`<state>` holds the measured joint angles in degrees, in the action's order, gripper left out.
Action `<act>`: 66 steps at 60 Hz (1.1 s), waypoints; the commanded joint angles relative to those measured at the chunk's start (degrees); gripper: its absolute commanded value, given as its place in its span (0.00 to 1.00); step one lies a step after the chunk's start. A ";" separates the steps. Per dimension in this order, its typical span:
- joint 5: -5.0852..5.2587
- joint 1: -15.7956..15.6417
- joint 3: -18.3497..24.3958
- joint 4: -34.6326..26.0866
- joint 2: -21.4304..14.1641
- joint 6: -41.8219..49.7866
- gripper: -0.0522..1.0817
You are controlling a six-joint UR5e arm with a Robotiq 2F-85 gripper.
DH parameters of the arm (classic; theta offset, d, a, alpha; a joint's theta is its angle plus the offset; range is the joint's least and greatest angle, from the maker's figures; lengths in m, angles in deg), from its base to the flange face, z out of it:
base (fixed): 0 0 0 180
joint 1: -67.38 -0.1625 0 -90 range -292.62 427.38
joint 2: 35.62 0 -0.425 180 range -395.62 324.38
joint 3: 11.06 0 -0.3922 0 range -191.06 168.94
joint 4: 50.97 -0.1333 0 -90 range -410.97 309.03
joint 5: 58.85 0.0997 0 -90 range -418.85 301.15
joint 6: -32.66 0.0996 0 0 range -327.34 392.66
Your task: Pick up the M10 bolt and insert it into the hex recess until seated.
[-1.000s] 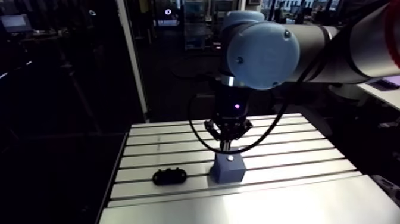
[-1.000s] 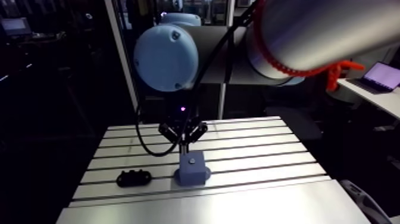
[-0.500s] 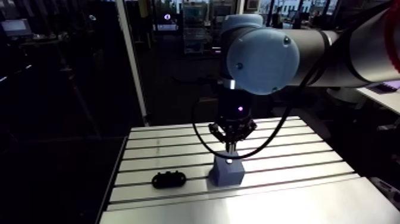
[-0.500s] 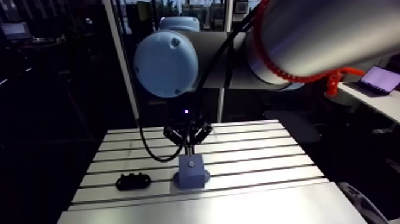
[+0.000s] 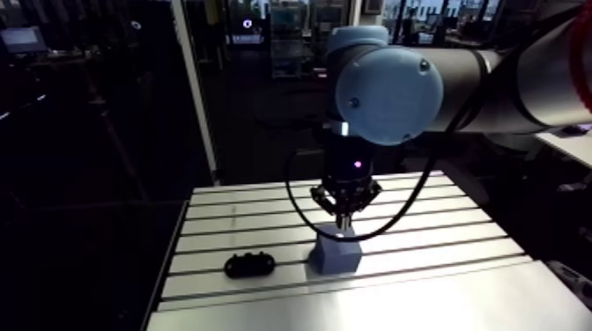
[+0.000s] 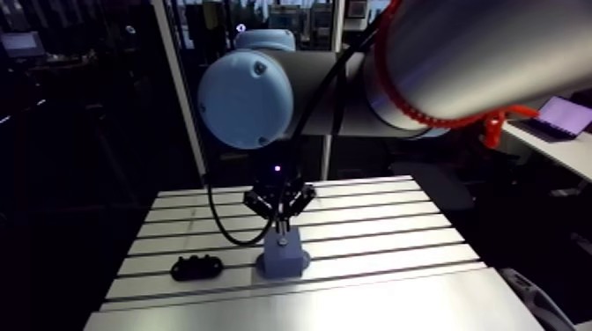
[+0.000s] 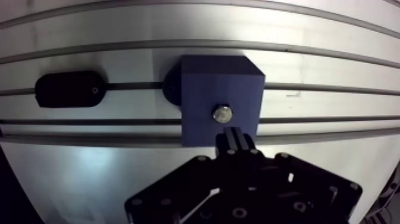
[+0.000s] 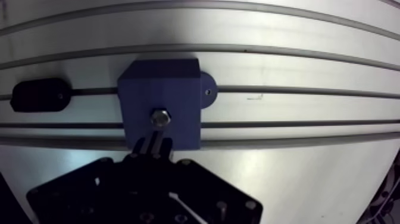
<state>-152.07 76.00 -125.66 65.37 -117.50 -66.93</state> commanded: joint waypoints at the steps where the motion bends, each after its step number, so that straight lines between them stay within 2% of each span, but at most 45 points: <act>1: -0.07 0.09 -0.07 0.23 0.45 -0.20 1.00; 8: 0.09 0.01 -0.14 0.25 0.54 -0.44 1.00; 14: 0.95 0.09 -0.49 0.25 0.70 -1.66 1.00; 66: 0.98 0.78 -0.84 2.43 2.63 -3.01 1.00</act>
<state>-151.10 76.59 -126.44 67.50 -115.60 -69.71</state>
